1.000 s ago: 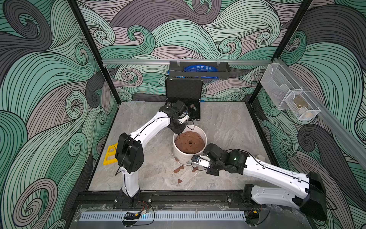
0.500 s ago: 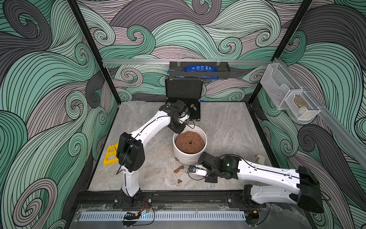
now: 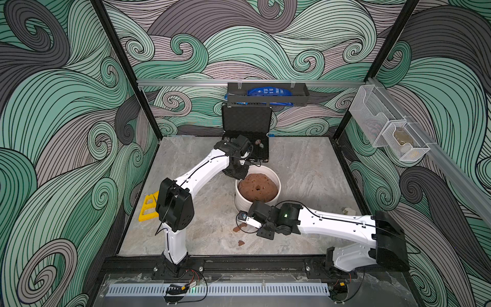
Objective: Scrub the dried mud off the ceramic pot
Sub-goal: Brush off the soil from the pot.
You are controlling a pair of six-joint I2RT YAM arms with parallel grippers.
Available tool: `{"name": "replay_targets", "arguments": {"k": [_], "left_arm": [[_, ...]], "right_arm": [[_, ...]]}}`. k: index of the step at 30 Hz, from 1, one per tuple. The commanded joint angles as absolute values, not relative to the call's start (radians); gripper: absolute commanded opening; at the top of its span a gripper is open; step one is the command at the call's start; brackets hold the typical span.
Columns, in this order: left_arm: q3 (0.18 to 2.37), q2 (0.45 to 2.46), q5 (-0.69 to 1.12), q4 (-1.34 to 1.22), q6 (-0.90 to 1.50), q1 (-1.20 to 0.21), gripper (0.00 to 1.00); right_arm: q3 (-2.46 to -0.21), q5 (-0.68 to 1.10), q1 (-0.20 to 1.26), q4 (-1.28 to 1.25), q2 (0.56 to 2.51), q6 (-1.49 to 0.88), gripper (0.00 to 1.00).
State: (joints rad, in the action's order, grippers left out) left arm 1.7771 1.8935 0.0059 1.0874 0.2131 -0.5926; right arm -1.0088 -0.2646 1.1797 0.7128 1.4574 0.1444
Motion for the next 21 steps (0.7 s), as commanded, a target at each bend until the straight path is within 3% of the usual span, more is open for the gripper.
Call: {"name": "replay_targets", "arguments": {"k": [1,13,21], "left_arm": [[1.767,1.856,0.035,1.083,0.342,-0.585,0.14],[1.738,1.846,0.046,1.067,0.351,-0.585,0.14],[1.732,1.849,0.045,1.068,0.335,-0.585,0.13]], "right_arm": [[-1.062,-0.344,1.196,0.745,1.499,-0.018,0.0],[-1.069,-0.455,1.207,0.761,1.571,-0.185,0.0],[-1.064,-0.42,1.209,0.811,1.546,-0.195,0.0]]}}
